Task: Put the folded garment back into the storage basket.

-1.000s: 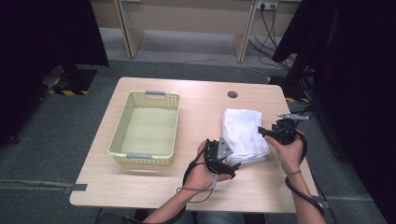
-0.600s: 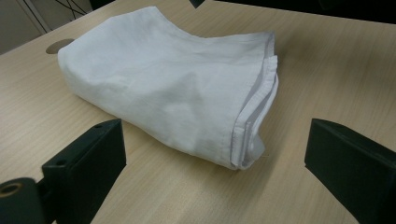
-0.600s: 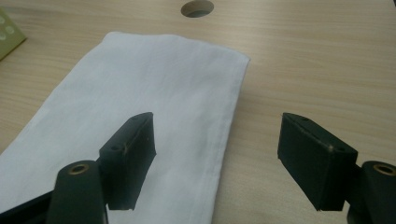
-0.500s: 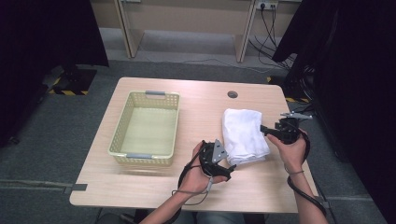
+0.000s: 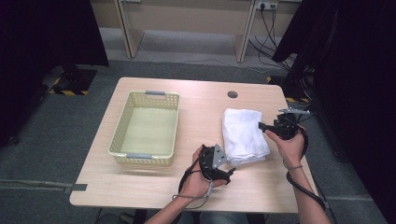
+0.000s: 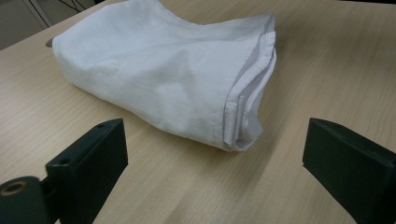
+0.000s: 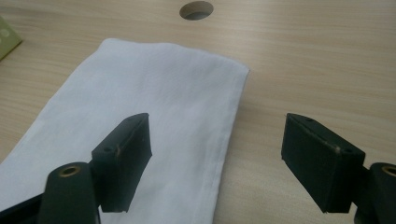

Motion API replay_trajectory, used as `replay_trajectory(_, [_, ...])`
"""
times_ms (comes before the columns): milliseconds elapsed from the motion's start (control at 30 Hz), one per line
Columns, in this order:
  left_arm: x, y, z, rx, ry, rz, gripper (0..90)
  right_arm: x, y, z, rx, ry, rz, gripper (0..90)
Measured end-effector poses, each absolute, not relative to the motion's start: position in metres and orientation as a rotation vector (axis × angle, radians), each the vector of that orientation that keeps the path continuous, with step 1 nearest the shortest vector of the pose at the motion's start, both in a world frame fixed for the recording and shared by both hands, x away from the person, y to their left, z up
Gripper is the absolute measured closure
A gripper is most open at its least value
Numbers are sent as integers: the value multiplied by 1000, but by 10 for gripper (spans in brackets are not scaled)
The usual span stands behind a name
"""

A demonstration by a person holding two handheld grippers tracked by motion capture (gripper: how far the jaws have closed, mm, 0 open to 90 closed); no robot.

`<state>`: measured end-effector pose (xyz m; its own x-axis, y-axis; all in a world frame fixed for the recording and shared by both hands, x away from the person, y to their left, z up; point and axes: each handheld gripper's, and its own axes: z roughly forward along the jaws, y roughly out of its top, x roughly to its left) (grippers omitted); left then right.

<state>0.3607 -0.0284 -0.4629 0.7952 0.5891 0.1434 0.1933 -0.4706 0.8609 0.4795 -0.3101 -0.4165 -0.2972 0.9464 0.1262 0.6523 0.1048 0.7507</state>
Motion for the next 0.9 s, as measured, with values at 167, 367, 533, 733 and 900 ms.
replay_trajectory(167, [364,-34,-468,2067,589,565,78,483,-311,-418,1572,2000,1024,242])
replay_trajectory(367, [363,-41,-476,2069,605,567,77,489,-307,-417,1575,2006,1005,234])
replay_trajectory(533, [365,-50,-474,2071,590,569,82,495,-303,-414,1575,2011,995,232])
replay_trajectory(733, [372,-58,-470,2072,601,586,120,510,-301,-411,1584,2021,960,232])
replay_trajectory(900, [373,-59,-471,2085,600,609,139,522,-302,-414,1611,2024,940,230])
